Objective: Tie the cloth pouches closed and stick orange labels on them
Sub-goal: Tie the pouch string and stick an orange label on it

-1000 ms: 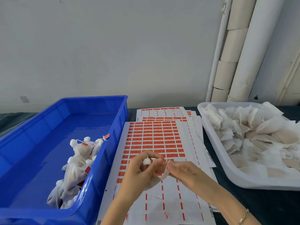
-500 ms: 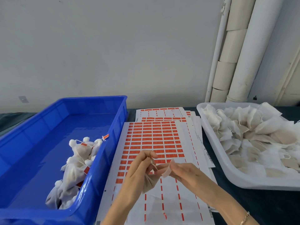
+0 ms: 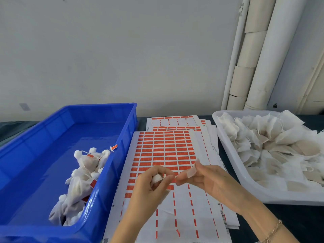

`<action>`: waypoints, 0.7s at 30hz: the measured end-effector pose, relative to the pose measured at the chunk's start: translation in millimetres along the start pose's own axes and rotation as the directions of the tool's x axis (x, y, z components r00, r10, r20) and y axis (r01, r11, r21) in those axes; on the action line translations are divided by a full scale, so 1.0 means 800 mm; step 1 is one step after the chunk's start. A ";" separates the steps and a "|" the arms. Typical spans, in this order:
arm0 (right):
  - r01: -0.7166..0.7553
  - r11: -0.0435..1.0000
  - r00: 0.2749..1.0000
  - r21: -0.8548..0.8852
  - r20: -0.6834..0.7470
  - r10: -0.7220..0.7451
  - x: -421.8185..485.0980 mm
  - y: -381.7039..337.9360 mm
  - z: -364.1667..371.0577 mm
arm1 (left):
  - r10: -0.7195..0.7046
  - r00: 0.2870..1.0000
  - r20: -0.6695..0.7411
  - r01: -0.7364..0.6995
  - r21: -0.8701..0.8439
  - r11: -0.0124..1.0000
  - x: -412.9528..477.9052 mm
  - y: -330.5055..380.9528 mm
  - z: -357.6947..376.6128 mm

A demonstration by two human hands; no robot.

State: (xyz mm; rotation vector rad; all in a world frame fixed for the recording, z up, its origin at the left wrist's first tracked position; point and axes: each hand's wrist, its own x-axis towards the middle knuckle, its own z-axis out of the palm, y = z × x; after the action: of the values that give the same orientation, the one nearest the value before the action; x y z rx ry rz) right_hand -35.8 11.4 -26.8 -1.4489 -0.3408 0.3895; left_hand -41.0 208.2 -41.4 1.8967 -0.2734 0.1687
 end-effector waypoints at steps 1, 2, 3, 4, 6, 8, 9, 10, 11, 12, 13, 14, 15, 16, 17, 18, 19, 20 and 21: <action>0.006 1.000 0.999 0.012 -0.037 -0.006 -0.001 -0.002 -0.002 | 0.000 1.000 -0.021 0.000 0.012 1.000 0.000 0.001 -0.001; 0.009 1.000 0.996 0.012 -0.094 -0.008 -0.002 -0.005 -0.005 | -0.001 0.999 -0.033 0.002 0.019 1.000 0.000 0.002 -0.002; 0.006 1.000 0.986 -0.006 -0.164 -0.007 -0.002 -0.007 -0.008 | -0.001 1.000 -0.031 0.001 0.022 1.000 -0.001 0.005 -0.004; -0.006 0.999 0.971 -0.033 -0.237 -0.002 -0.002 -0.008 -0.010 | 0.003 1.000 -0.017 -0.003 0.018 1.000 -0.002 0.007 -0.006; -0.053 0.994 0.932 -0.094 -0.361 0.016 -0.001 -0.007 -0.009 | 0.014 0.999 0.030 -0.015 0.003 1.000 -0.005 0.012 -0.007; -0.086 0.986 0.906 -0.144 -0.423 0.017 0.001 -0.006 -0.004 | 0.007 0.997 0.071 -0.006 -0.017 1.000 -0.007 0.020 -0.005; -0.090 0.984 0.900 -0.157 -0.435 0.013 0.001 -0.006 -0.001 | 0.008 0.996 0.084 -0.005 -0.027 1.000 -0.009 0.024 -0.004; -0.090 0.982 0.899 -0.167 -0.438 0.008 0.001 -0.006 0.003 | 0.015 0.996 0.091 -0.012 -0.034 0.999 -0.010 0.027 -0.002; -0.088 0.980 0.901 -0.179 -0.434 0.001 0.001 -0.007 0.006 | 0.024 0.995 0.094 -0.020 -0.037 0.999 -0.010 0.029 0.000; -0.086 0.978 0.905 -0.190 -0.425 -0.003 0.001 -0.008 0.009 | 0.028 0.995 0.099 -0.024 -0.038 0.999 -0.011 0.031 0.002; -0.084 0.977 0.910 -0.198 -0.414 -0.006 0.000 -0.009 0.011 | 0.032 0.994 0.105 -0.028 -0.042 0.999 -0.011 0.034 0.003; -0.084 0.975 0.915 -0.204 -0.404 -0.006 0.000 -0.009 0.014 | 0.034 0.993 0.111 -0.030 -0.042 0.999 -0.011 0.035 0.005; -0.083 0.974 0.918 -0.209 -0.396 -0.006 0.000 -0.009 0.016 | 0.040 0.993 0.114 -0.036 -0.036 0.999 -0.010 0.036 0.006; -0.082 0.974 0.921 -0.212 -0.390 -0.007 0.000 -0.010 0.017 | 0.042 0.992 0.115 -0.040 -0.024 0.999 -0.009 0.037 0.007; -0.080 0.974 0.921 -0.212 -0.389 -0.009 0.000 -0.010 0.018 | 0.041 0.993 0.111 -0.040 -0.011 0.999 -0.008 0.037 0.007; -0.078 0.975 0.921 -0.209 -0.390 -0.010 0.000 -0.010 0.019 | 0.034 0.994 0.103 -0.034 -0.004 0.999 -0.007 0.036 0.008; -0.077 0.976 0.920 -0.205 -0.392 -0.010 0.000 -0.010 0.019 | 0.025 0.995 0.093 -0.025 0.001 1.000 -0.007 0.035 0.008; -0.076 0.977 0.920 -0.200 -0.392 -0.009 -0.001 -0.010 0.019 | 0.013 0.996 0.085 -0.013 0.005 1.000 -0.006 0.034 0.009; -0.075 0.978 0.921 -0.195 -0.390 -0.008 -0.002 -0.010 0.020 | 0.006 0.997 0.076 -0.007 0.010 1.000 -0.006 0.033 0.009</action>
State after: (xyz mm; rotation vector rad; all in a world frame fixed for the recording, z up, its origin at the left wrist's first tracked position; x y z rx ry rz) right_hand -43.6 24.1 -17.4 -1.6980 -0.0333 0.0863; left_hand -53.0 193.4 -21.5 1.9155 -0.3303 0.1029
